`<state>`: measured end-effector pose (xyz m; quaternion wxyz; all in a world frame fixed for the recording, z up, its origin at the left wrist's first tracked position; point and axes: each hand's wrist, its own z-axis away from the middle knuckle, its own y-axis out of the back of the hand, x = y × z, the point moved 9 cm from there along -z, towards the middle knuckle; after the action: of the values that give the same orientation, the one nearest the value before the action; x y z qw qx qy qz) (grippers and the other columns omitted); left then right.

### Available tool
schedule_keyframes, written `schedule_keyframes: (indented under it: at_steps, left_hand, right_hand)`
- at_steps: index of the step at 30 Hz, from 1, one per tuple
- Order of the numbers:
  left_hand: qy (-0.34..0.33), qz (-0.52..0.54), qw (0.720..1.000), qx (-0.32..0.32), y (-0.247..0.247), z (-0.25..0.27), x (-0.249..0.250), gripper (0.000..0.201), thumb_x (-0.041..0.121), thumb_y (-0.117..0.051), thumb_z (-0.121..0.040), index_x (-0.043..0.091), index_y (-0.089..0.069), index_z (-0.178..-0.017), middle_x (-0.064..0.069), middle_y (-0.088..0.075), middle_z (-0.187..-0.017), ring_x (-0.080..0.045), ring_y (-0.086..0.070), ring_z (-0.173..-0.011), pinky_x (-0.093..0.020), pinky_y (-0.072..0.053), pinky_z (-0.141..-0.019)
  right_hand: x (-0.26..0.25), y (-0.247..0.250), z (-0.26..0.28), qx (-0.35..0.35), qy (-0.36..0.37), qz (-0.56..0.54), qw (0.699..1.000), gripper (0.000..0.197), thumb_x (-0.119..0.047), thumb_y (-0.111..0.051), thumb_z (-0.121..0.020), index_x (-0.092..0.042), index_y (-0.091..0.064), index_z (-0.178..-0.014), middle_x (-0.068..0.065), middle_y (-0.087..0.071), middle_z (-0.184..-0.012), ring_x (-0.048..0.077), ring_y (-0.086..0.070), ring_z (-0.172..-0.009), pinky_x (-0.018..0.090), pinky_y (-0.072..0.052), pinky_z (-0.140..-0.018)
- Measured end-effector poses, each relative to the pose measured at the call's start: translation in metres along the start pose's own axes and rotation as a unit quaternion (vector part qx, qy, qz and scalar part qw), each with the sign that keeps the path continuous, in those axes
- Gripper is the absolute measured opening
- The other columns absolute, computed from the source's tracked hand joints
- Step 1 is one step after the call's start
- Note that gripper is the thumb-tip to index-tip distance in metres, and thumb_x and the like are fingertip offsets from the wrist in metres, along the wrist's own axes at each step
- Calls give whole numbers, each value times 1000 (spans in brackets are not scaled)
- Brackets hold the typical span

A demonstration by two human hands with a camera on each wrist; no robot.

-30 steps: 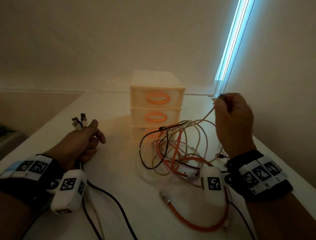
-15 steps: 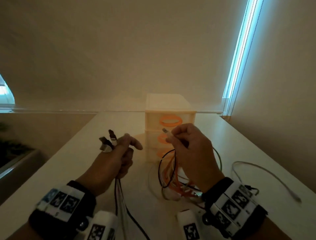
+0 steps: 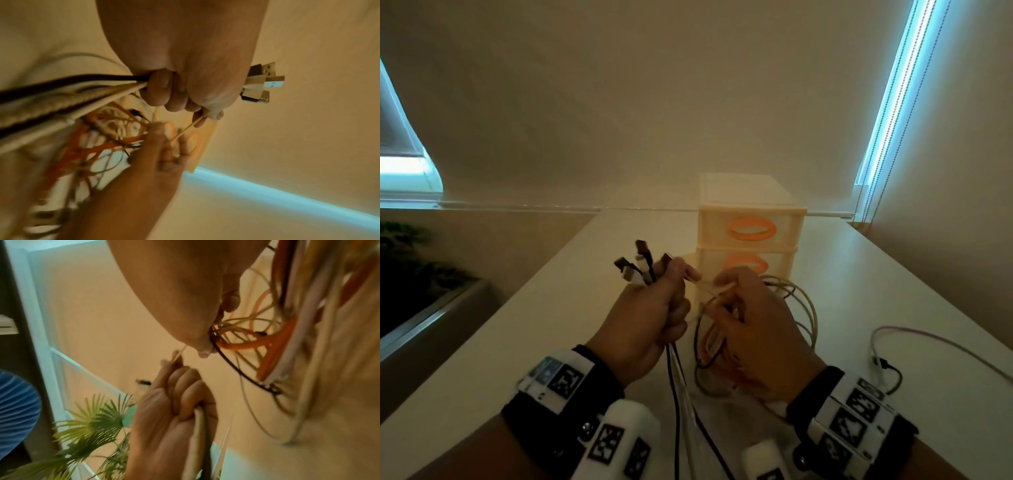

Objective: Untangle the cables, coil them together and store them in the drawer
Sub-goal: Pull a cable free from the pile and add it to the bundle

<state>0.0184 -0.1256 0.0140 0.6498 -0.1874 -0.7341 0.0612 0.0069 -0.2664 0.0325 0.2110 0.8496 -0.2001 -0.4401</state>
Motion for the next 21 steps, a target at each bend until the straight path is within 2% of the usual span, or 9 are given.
schedule_keyframes:
  at_steps: [2,5,8,10,12,16,18,19,21]
  left_hand:
    - [-14,42,999,22,12,-5,9,32,35,-44,-105,9,-58,-92,2,-16,-61,-10,-11,-47,-21,-15,-39]
    - [-43,73,994,62,35,-10,25,35,36,-42,-106,11,-56,-87,4,-16,-59,-7,-12,-44,-19,-15,-37]
    - [-84,100,987,94,54,-11,47,37,39,-41,-106,15,-56,-82,7,-18,-56,-6,-13,-43,-19,-15,-35]
    - [-106,125,979,117,66,-11,60,38,41,-41,-106,17,-55,-80,8,-19,-54,-6,-14,-43,-19,-16,-34]
    - [-115,152,972,140,77,-10,69,38,41,-42,-106,18,-55,-79,8,-20,-54,-6,-14,-42,-19,-17,-34]
    - [-80,143,978,132,76,-12,56,37,40,-41,-107,19,-55,-80,8,-21,-55,-6,-15,-41,-19,-17,-33]
    - [-58,109,987,99,60,-13,41,35,39,-40,-107,17,-55,-83,8,-21,-55,-6,-15,-41,-19,-16,-33]
    - [-48,100,991,79,50,-12,34,33,37,-41,-107,16,-55,-85,7,-22,-56,-5,-15,-41,-18,-16,-33]
    - [-21,93,995,36,31,-9,22,26,33,-43,-105,16,-53,-87,4,-27,-61,-6,-15,-44,-18,-17,-34]
  right_hand:
    - [18,2,-1,-40,-26,19,999,5,-25,-65,-96,-29,-62,-97,-11,-67,-82,5,-62,-77,17,-47,-66]
    - [24,17,-6,-61,-13,47,997,8,-24,-67,-95,-31,-65,-90,-16,-68,-81,1,-62,-78,13,-47,-68]
    - [5,38,-11,-20,53,120,991,12,-22,-72,-88,-29,-63,-85,-18,-63,-78,-1,-59,-79,10,-42,-67]
    - [0,43,-12,0,74,152,986,13,-30,-73,-84,-31,-60,-84,-18,-59,-83,1,-59,-80,18,-46,-70]
    - [9,43,-14,-8,47,157,987,17,-45,-71,-84,-34,-59,-87,-16,-57,-91,3,-60,-85,27,-53,-73]
    - [45,50,-13,-37,-70,132,988,28,-64,-68,-81,-40,-64,-95,-16,-58,-101,-1,-60,-89,21,-50,-75]
    - [51,57,-11,-29,-80,119,989,25,-59,-68,-82,-45,-69,-103,-20,-58,-106,-4,-59,-91,22,-50,-79]
    - [47,59,-10,-28,-69,111,991,25,-48,-71,-84,-46,-69,-109,-23,-58,-110,-5,-59,-94,23,-51,-83]
    - [31,58,-7,-25,-17,95,995,38,-20,-72,-86,-41,-69,-117,-25,-58,-115,-13,-59,-89,13,-50,-80]
